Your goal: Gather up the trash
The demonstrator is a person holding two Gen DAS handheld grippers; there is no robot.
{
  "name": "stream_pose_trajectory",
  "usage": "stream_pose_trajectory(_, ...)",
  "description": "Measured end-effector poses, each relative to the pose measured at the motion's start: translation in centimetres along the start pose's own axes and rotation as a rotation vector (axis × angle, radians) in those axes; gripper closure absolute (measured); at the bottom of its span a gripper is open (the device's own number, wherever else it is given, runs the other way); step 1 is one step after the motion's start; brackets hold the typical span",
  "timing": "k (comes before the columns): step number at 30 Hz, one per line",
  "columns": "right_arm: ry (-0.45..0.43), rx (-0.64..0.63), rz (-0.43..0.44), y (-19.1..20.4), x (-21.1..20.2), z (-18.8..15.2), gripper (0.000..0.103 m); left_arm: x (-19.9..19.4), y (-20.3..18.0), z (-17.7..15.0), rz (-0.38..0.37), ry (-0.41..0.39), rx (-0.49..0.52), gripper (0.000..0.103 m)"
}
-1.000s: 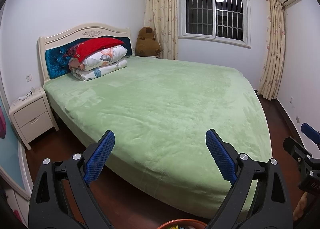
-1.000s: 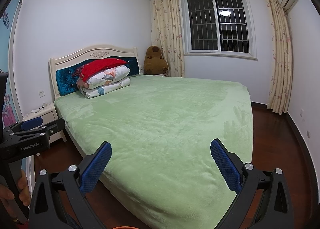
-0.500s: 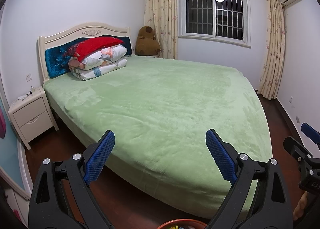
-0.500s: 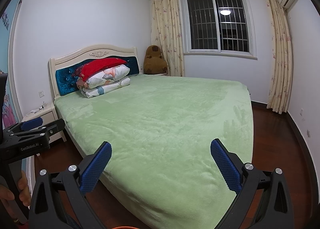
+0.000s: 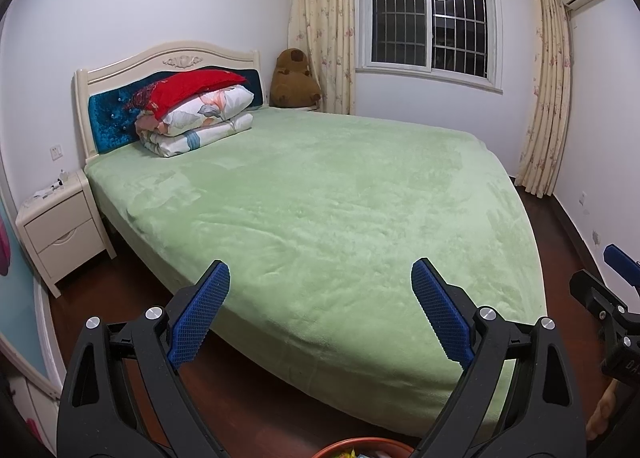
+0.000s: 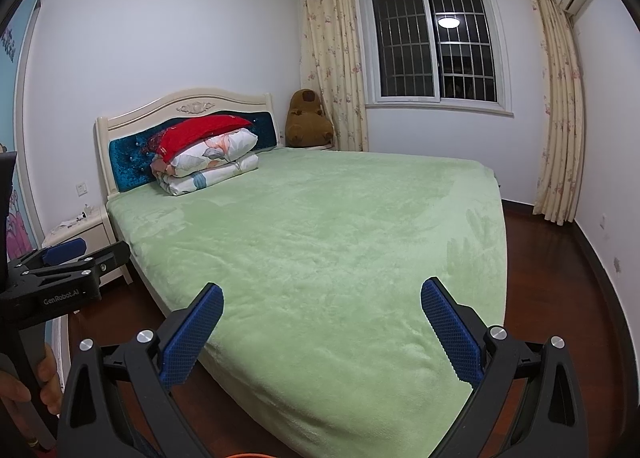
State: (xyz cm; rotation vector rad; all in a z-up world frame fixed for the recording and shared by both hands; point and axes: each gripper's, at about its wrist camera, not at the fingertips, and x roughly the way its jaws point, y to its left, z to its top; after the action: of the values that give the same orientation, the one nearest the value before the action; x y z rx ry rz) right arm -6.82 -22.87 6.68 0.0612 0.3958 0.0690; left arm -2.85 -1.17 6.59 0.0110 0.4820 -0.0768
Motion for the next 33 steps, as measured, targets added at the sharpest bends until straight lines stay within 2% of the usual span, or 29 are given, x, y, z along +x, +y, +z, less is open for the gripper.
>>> stream_pose_trajectory(33,-0.007,0.000,-0.015,0.05,0.10,-0.22,0.006,-0.13,0.19,0.01,-0.003,-0.034,-0.030,0.011)
